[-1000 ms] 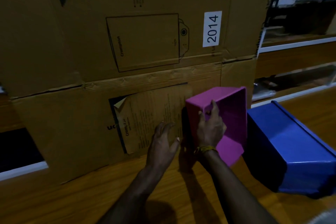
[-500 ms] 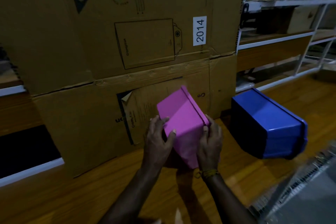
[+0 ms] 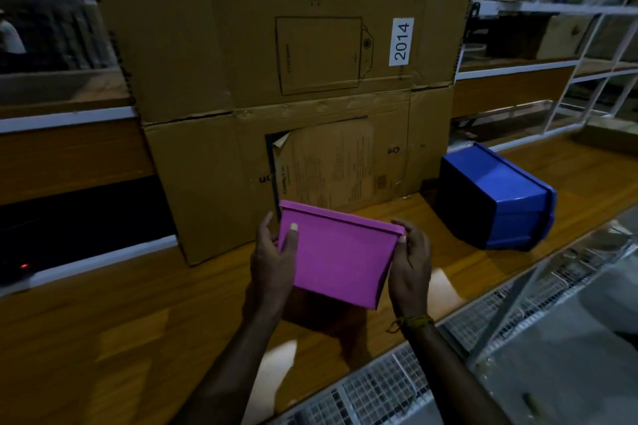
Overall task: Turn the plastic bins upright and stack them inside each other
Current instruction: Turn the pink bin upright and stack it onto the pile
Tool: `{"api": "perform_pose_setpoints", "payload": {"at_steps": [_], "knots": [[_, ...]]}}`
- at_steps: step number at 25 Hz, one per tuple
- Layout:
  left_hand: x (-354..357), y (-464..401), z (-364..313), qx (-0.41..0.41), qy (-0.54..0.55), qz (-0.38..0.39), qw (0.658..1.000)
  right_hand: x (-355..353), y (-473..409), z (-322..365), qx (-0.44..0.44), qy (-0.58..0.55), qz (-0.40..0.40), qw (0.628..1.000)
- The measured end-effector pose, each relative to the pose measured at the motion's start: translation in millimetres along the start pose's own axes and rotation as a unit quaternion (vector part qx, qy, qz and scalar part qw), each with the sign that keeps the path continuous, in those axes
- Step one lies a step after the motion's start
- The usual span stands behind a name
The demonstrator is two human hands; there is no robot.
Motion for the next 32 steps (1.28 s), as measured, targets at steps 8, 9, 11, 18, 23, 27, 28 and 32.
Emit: {"api": "perform_pose_setpoints", "payload": {"at_steps": [8, 9, 11, 18, 23, 27, 28, 32], "knots": [[-64, 57, 9, 0.033, 0.033, -0.14, 0.989, 6, 32, 40, 0.216, -0.215, 0.035, 0.952], [-73, 65, 11, 0.04, 0.028, -0.155, 0.987, 6, 37, 47, 0.226, -0.224, 0.049, 0.947], [-87, 80, 14, 0.041, 0.014, -0.182, 0.982, 4, 49, 58, 0.228, -0.226, 0.078, 0.944], [-139, 155, 43, -0.014, 0.028, -0.258, 0.966, 9, 102, 68, 0.266, -0.271, 0.172, 0.909], [-178, 197, 76, -0.094, 0.019, -0.283, 0.954, 19, 154, 60, 0.258, -0.265, 0.218, 0.903], [-200, 198, 101, -0.154, -0.008, -0.283, 0.947, 27, 169, 55, 0.206, -0.177, 0.247, 0.93], [-202, 198, 106, -0.165, -0.023, -0.277, 0.946, 29, 173, 56, 0.185, -0.153, 0.259, 0.935], [-219, 194, 127, -0.172, -0.058, -0.249, 0.951, 45, 196, 58, 0.138, -0.113, 0.3, 0.937]]}}
Point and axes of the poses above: each hand's wrist, its own y-axis away from the middle knuckle, its own x-axis out of the palm, z = x × y, the point moved 3 cm from there along -y, towards the middle knuckle, and after that the axes turned 12 degrees about -x, right-handed, at the moved point
